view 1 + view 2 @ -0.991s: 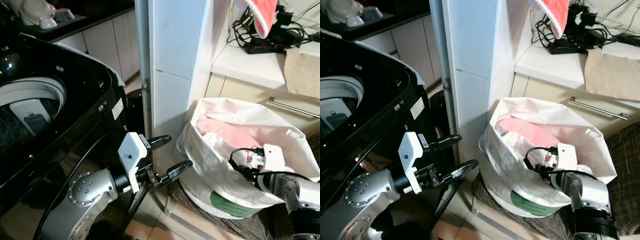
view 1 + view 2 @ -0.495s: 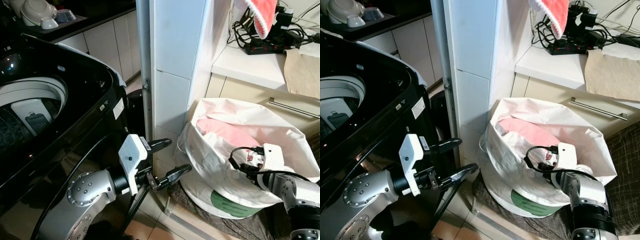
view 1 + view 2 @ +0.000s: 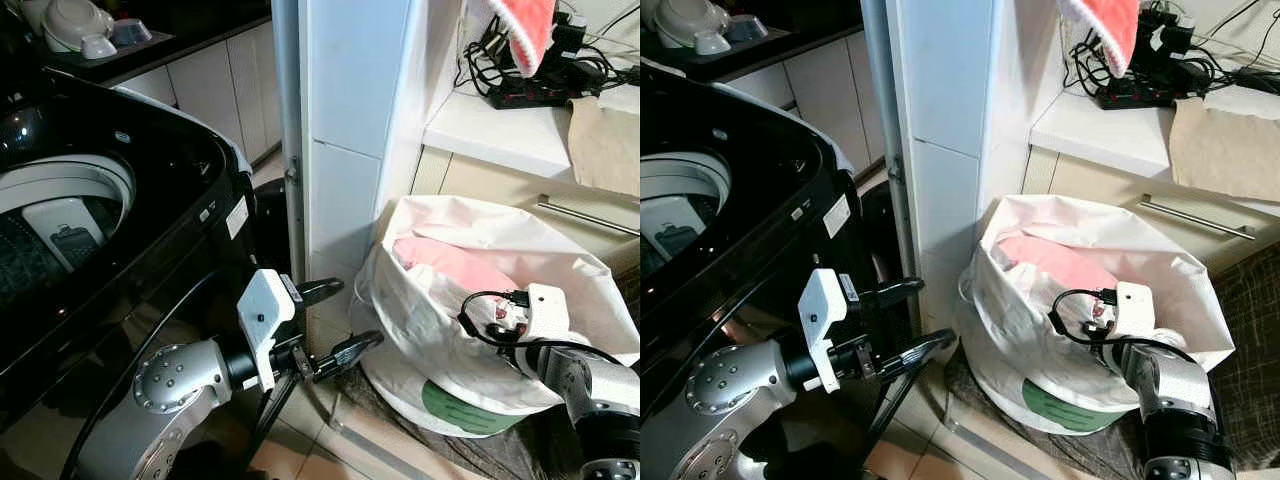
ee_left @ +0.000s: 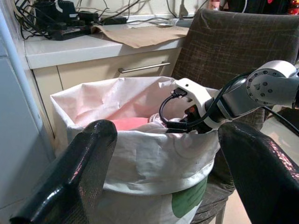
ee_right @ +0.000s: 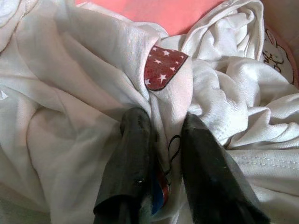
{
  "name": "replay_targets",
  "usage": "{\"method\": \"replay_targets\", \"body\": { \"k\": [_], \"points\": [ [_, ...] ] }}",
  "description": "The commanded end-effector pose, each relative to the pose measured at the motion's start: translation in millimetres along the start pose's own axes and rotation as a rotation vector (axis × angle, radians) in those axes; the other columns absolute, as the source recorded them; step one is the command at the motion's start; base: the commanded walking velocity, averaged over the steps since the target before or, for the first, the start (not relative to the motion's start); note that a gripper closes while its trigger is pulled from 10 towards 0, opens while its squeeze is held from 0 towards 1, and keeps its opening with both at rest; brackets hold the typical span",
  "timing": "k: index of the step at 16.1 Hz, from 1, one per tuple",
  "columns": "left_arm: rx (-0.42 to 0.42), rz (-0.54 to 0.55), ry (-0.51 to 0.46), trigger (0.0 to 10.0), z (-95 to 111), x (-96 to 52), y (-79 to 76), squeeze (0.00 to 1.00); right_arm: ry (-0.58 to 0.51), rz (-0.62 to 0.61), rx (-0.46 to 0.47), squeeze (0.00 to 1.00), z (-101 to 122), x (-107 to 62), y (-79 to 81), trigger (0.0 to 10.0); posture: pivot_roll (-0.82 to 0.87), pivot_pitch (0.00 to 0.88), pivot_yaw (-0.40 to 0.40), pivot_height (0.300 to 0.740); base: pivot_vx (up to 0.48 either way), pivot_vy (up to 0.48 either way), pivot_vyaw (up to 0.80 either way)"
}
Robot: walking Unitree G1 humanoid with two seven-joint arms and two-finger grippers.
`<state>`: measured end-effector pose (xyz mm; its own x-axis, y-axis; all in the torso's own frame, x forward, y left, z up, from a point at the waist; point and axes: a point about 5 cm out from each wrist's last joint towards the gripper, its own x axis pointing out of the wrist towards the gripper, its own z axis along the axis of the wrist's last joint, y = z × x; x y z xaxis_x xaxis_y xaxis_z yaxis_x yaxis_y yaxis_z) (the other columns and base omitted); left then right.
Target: Clothes washing
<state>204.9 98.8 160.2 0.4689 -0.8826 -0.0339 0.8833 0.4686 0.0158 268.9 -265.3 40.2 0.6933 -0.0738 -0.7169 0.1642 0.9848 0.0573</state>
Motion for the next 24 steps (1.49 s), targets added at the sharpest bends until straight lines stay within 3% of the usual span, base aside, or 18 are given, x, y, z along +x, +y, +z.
{"method": "replay_targets", "body": {
  "k": [1, 12, 14, 15, 16, 18, 20, 22, 23, 24],
  "points": [
    [-0.005, -0.013, 0.011, 10.0, 0, 0.7, 0.7, 0.0, -0.035, -0.003, -0.003, 0.0, 5, -2.0, -1.7, 0.0, -0.01, 0.017, 0.024, 0.74, 0.0, 0.0, 0.0],
    [-0.01, -0.003, 0.015, 10.0, -2, -0.6, 1.2, 0.0, -0.094, 0.018, 0.02, 0.0, 12, -5.9, -1.6, 0.0, -0.01, 0.012, 0.024, 0.74, 0.0, 0.0, 0.0],
    [0.011, 0.045, -0.01, 10.0, 2, -0.3, 7.1, 0.0, -0.182, 0.055, 0.026, 0.0, 29, -14.5, 2.3, 0.0, -0.01, 0.009, 0.021, 0.74, 0.0, 0.0, 0.0],
    [0.039, 0.108, -0.041, 10.0, 7, -0.6, 15.1, 0.0, -0.304, 0.111, 0.032, 0.0, 53, -27.1, 7.3, 0.0, -0.01, 0.007, 0.02, 0.74, 0.0, 0.0, 0.0],
    [0.068, 0.223, -0.085, 10.0, 16, -2.0, 29.0, 0.0, -0.482, 0.212, 0.033, 0.0, 86, -50.4, 14.0, 0.0, 0.0, 0.005, 0.021, 0.74, 0.0, 0.0, 0.0],
    [0.08, 0.352, -0.177, 10.0, 32, -5.1, 46.9, 0.0, -0.687, 0.44, -0.006, 0.0, 131, -98.0, 27.5, 0.0, -0.01, 0.002, 0.029, 0.74, 0.0, 0.0, 0.0],
    [0.119, 0.377, -0.262, 10.0, 51, -2.4, 55.0, 0.0, -0.833, 0.687, -0.125, 0.0, 163, -144.8, 48.5, 0.0, -0.02, 0.0, 0.035, 0.74, 0.0, 0.0, 0.0],
    [0.109, 0.349, -0.321, 10.0, 65, 6.1, 58.8, 0.0, -0.902, 0.858, -0.161, 0.0, 181, -170.6, 66.1, 0.0, -0.02, 0.0, 0.031, 0.74, 0.0, 0.0, 0.0],
    [0.106, 0.318, -0.341, 10.0, 72, 11.9, 58.8, 1.0, -0.927, 0.935, -0.173, 0.0, 189, -181.1, 77.2, 0.0, -0.02, 0.0, 0.023, 0.74, 0.0, 0.0, 0.0],
    [0.122, 0.285, -0.365, 10.0, 81, 21.1, 59.3, 1.0, -0.953, 1.05, -0.183, 0.0, 198, -196.2, 94.4, 0.0, -0.02, 0.0, 0.016, 0.74, 0.0, 0.0, 0.0]
  ]
}}
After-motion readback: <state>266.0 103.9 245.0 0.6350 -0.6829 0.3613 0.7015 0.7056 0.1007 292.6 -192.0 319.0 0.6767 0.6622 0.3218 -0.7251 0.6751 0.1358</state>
